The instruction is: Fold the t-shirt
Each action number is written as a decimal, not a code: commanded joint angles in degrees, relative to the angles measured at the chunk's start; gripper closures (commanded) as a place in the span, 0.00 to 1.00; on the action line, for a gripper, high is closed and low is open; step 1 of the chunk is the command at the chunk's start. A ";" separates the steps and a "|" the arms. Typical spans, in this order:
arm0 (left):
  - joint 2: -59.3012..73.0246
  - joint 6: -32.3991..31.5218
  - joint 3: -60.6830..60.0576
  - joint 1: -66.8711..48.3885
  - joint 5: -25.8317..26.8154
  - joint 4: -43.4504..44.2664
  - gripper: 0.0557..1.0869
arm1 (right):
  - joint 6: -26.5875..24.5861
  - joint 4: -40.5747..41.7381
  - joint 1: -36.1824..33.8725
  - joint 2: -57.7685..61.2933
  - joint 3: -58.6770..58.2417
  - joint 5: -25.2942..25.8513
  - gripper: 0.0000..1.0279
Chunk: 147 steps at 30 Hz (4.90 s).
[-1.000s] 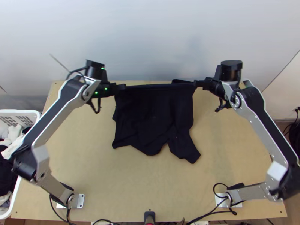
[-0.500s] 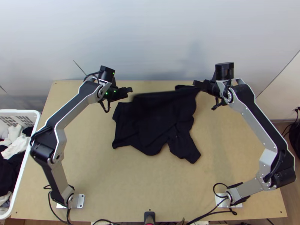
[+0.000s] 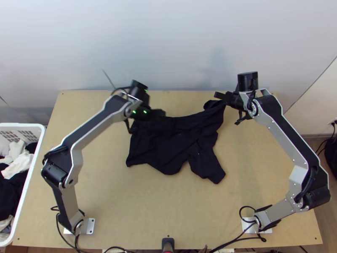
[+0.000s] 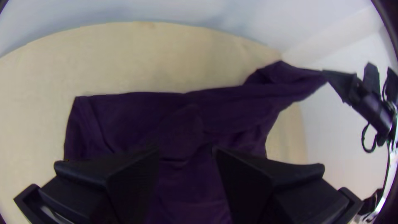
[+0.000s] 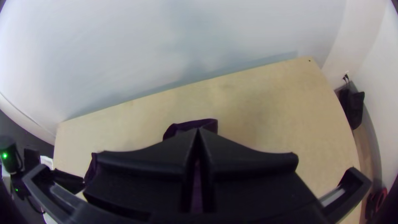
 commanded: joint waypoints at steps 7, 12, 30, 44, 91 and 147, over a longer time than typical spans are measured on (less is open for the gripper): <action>3.70 6.91 -1.25 -9.72 -8.22 -1.00 0.36 | 0.24 0.02 -1.09 0.34 -0.33 -0.06 0.97; 6.52 7.52 -1.25 -10.60 -10.59 0.67 0.36 | 0.24 -0.07 -1.44 0.43 -0.59 -0.06 0.97; 12.49 7.35 -0.81 -10.95 -17.62 5.68 0.39 | -0.02 -0.42 -1.26 1.31 0.37 -0.06 0.97; 8.54 8.31 2.79 -8.75 -22.11 9.63 0.96 | -0.20 -1.83 -2.06 0.87 2.57 -0.06 0.97; -44.46 23.69 25.56 -6.12 -36.52 -7.42 0.96 | -74.90 28.23 39.96 -18.47 34.56 54.43 0.97; -45.69 5.15 20.11 21.66 -35.91 -15.15 0.96 | -50.73 10.39 41.01 -7.39 43.79 48.19 0.97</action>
